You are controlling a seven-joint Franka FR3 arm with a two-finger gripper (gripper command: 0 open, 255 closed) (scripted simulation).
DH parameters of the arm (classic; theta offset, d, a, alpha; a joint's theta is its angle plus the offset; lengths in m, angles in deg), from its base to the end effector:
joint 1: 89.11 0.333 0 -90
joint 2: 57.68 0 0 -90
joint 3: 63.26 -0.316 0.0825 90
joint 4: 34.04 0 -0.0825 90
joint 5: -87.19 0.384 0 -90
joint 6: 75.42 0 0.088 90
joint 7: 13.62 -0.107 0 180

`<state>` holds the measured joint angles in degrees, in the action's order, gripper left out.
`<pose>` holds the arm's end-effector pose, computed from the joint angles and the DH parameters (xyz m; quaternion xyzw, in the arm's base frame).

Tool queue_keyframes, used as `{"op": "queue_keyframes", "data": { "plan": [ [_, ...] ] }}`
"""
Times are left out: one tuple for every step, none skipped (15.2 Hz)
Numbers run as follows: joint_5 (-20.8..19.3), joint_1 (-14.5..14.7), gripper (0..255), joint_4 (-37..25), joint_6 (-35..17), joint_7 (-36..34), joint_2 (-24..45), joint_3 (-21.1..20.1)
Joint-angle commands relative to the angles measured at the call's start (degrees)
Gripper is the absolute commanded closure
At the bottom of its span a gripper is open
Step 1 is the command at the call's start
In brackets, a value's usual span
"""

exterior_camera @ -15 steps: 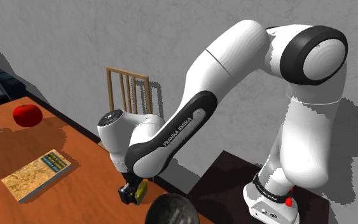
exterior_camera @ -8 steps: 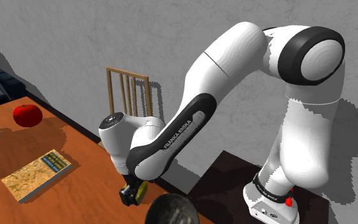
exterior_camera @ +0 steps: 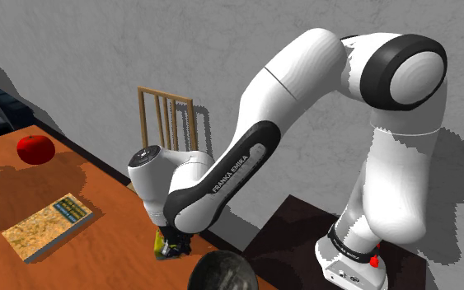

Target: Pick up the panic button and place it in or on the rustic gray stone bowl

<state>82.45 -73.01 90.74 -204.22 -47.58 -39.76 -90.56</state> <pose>0.3907 0.3685 0.2461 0.9880 0.1082 -0.1058 0.0308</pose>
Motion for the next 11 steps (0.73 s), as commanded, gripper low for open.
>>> {"op": "queue_keyframes", "data": {
  "plan": [
    [0.00, 0.00, 255, 0.00, 0.00, 0.00, 0.00, 0.00],
    [0.00, 0.00, 255, 0.00, 0.00, 0.00, 0.00, 0.00],
    [0.00, 0.00, 255, 0.00, 0.00, 0.00, 0.00, 0.00],
    [0.00, 0.00, 0, 0.00, 0.00, 0.00, 0.00, 0.00],
    [0.52, -0.97, 0, -0.17, -0.50, 3.16, -0.96, -0.43],
    [1.15, -1.99, 0, -0.37, -0.98, 6.39, -1.89, -0.91],
    [1.92, -3.00, 0, -0.61, -1.43, 9.69, -2.78, -1.38],
    [2.82, -3.99, 0, -0.90, -1.85, 13.08, -3.66, -1.82],
    [3.85, -4.98, 0, -1.22, -2.22, 16.55, -4.50, -2.27],
    [5.00, -5.98, 0, -1.59, -2.55, 20.08, -5.31, -2.72],
    [6.12, -6.87, 0, -1.96, -2.79, 23.30, -6.00, -3.12]
  ]
}}
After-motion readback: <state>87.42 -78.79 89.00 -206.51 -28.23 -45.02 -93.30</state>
